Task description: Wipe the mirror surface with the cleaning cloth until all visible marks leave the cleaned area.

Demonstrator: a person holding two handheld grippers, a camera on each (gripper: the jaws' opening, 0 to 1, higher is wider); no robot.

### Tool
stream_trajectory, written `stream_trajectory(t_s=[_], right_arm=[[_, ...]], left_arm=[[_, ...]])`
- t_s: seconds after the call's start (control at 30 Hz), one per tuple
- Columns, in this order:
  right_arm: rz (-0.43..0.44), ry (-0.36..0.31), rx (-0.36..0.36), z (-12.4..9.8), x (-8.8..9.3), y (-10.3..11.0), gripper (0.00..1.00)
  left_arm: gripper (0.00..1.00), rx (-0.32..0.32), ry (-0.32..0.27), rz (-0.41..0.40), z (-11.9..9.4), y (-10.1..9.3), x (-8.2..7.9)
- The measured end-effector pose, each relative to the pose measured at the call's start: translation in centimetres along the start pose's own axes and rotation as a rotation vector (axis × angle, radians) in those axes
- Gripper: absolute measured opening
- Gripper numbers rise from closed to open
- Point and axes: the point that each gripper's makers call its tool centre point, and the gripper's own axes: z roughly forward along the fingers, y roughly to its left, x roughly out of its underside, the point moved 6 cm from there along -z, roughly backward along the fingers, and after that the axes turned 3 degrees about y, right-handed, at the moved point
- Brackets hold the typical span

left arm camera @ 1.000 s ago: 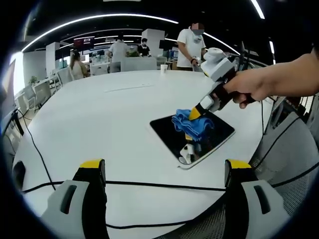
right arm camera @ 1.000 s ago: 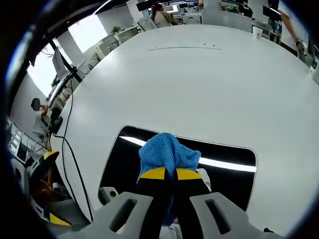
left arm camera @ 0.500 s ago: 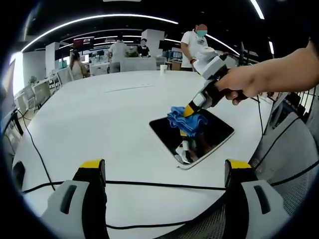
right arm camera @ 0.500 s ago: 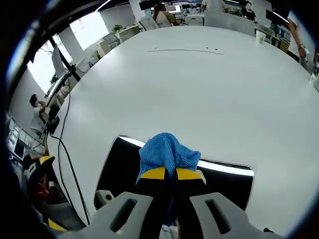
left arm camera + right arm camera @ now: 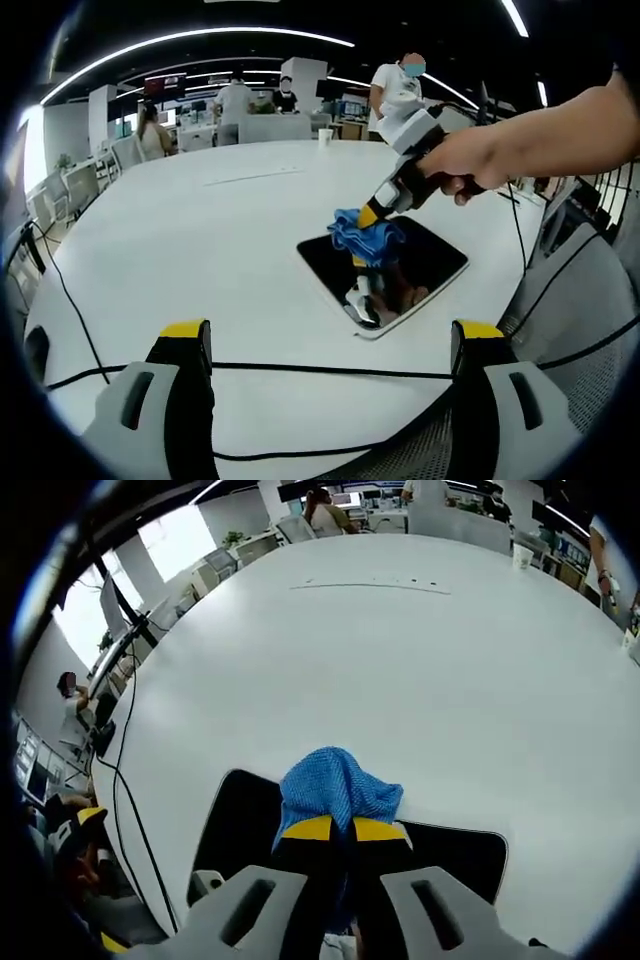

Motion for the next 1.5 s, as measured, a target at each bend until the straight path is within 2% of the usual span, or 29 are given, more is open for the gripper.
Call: stream_trajectory(t_s=[0.63,0.77,0.97,1.5], right_arm=[[-0.014,-0.009,-0.003,0.0,0.1,0.0,0.0],[-0.055,-0.036,0.017,0.2,0.2,0.1,0.0],[-0.049,-0.017,0.002,0.1,0.1,-0.1,0.0],[-0.045,-0.009,-0.005,-0.4,0.6,-1.8,0.0]], left_arm=[[0.99,-0.005,-0.001,-0.005,0.0,0.1,0.0],[0.99,-0.009,0.0,-0.007,0.0,0.2,0.0],[0.99,-0.012,0.001,-0.007,0.0,0.2,0.0],[0.99,-0.025,0.01,-0.007,0.0,0.4,0.1]])
